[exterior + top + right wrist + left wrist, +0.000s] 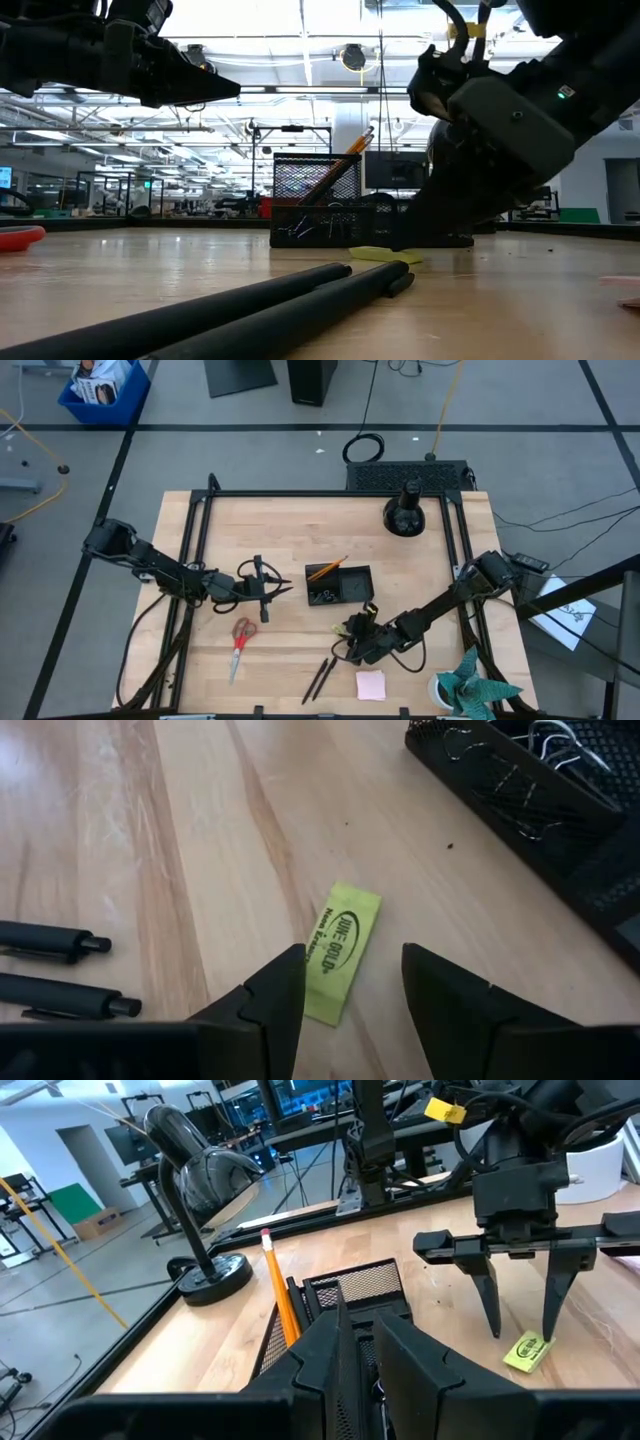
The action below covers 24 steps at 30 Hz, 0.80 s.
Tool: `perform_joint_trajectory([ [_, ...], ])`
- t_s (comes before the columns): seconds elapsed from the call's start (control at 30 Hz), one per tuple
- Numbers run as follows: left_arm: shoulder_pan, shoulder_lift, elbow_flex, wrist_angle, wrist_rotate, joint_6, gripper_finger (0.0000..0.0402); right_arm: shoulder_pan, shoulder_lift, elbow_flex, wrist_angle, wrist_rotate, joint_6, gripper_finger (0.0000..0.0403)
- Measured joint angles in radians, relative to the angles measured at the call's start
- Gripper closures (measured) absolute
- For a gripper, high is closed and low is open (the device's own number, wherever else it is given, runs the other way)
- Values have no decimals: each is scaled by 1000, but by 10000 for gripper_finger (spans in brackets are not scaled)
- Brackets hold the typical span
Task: Pick and place office supplies into organizer
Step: Put the light green eraser into the black desk organizer
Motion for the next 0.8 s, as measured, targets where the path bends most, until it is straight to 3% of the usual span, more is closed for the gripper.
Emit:
perform_joint_trajectory([
  [0.33,0,0,0,0,0,0,330,-2,0,1,13,-83,-5,242],
  [0.6,0,0,0,0,0,0,330,-3,26,1,55,-91,-53,244],
  [0.8,0,0,0,0,0,0,330,-3,50,2,121,-95,-151,272],
])
